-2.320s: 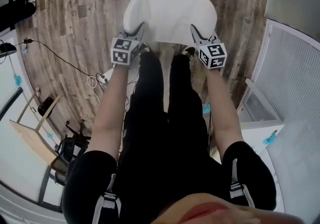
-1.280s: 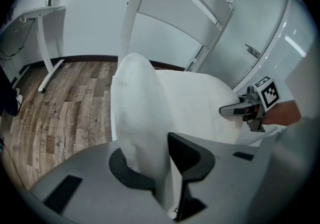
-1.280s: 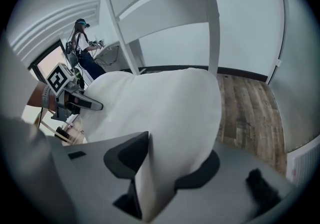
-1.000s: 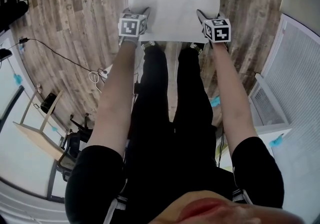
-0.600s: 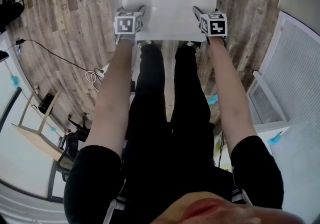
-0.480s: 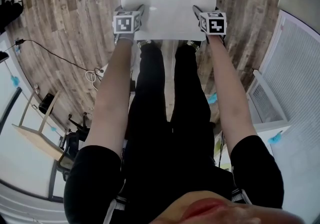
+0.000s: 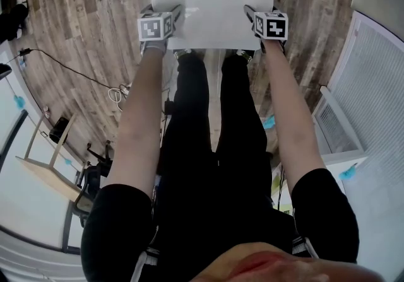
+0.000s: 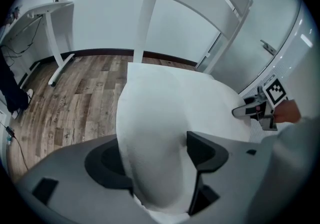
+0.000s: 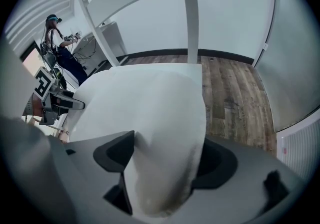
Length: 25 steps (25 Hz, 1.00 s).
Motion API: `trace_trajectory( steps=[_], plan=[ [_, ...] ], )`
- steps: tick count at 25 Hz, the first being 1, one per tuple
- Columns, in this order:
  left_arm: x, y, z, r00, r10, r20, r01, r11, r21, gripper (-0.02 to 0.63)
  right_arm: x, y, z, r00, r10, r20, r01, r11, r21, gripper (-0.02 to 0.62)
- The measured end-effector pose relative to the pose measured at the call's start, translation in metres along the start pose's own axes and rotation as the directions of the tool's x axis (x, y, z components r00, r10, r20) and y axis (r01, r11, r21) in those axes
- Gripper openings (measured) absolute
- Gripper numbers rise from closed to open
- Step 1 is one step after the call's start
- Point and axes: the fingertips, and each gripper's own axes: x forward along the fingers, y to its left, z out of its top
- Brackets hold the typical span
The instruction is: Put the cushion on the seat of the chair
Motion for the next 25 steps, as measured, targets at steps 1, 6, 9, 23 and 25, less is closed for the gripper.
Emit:
trace_trajectory(
  steps=[1, 6, 9, 23, 25],
  plan=[
    [0.006, 0.004, -0.004, 1.000, -0.006, 0.004, 0.006, 1.000, -0.003, 0.346, -0.002, 0.000, 0.000, 1.000, -0.001, 0.001, 0.001, 1.000, 0.002, 0.341],
    [-0.032, 0.014, 0.015, 0.997, 0.071, -0.001, -0.071, 0.997, -0.014, 0.372, -0.017, -0.002, 0.004, 1.000, -0.022, 0.000, 0.022, 1.000, 0.006, 0.340],
    [-0.043, 0.017, 0.018, 0.996, 0.091, 0.012, -0.091, 0.996, -0.015, 0.377, -0.031, -0.009, 0.005, 0.999, -0.032, 0.007, 0.032, 0.999, 0.007, 0.339],
    [-0.129, -0.057, 0.043, 0.994, 0.029, 0.107, -0.035, 0.998, 0.056, 0.373, -0.124, 0.048, 0.037, 0.991, 0.039, 0.130, -0.038, 0.999, -0.013, 0.315],
    [-0.153, -0.082, 0.044, 0.994, -0.013, 0.113, 0.001, 0.994, 0.106, 0.353, -0.151, 0.066, 0.041, 0.986, 0.055, 0.154, -0.051, 0.998, -0.031, 0.225]
  ],
)
